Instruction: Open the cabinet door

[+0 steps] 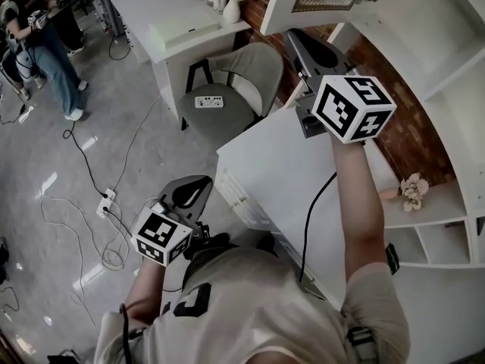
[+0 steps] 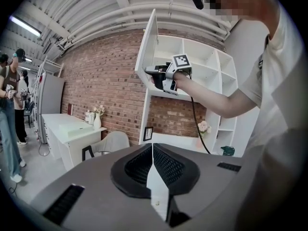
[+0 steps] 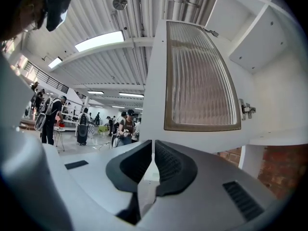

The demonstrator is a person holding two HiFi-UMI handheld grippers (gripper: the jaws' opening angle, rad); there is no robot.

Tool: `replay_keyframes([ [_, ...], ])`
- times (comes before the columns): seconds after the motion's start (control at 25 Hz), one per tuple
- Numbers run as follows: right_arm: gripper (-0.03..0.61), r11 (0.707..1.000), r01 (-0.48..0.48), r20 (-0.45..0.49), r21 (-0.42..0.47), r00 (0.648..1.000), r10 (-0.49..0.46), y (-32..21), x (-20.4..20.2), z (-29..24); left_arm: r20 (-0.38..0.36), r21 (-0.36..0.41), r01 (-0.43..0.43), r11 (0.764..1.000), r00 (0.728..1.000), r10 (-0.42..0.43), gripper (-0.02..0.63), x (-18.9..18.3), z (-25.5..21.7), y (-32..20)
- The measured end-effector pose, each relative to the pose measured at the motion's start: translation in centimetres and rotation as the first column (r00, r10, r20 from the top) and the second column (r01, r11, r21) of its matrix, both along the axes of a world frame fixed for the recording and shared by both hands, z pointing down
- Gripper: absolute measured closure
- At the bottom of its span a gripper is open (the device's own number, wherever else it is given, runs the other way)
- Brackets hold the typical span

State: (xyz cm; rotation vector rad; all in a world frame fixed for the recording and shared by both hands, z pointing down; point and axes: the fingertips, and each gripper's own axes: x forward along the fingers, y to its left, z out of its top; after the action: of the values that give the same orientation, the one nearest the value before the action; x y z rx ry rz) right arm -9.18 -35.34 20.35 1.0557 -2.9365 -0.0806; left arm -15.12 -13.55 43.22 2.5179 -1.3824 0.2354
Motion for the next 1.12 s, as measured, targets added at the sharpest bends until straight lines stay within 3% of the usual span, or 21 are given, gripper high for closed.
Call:
replay_keyframes([
  [0.32,0.540,0.997,-0.018,0.077,-0.077,0.997,0.024,7.3,5.4,1.2,-0.002,-0.010,-0.172,0.985,0.985,0.172,0.592,2.0,0.6,-0.8],
  [0.64,0.540,0.957,-0.186,0.177,-0.220,0.958,0.227,16.4,15.4,5.3,-0.002,0.001,-0.409,0.913,0.913,0.409,0.592,10.1,0.0,-1.7],
  [0.88,0.540,0.931,-0.190,0.261,-0.312,0.925,0.276,21.4,18.7,8.4,0.028,0.004,-0.465,0.885,0.885,0.465,0.592,13.7,-0.5,-0.4],
  [1.12,0.540,0.906,-0.186,0.276,-0.380,0.912,0.303,26.0,22.6,10.6,0.036,0.014,-0.497,0.868,0.867,0.496,0.592,18.8,-1.4,2.1],
])
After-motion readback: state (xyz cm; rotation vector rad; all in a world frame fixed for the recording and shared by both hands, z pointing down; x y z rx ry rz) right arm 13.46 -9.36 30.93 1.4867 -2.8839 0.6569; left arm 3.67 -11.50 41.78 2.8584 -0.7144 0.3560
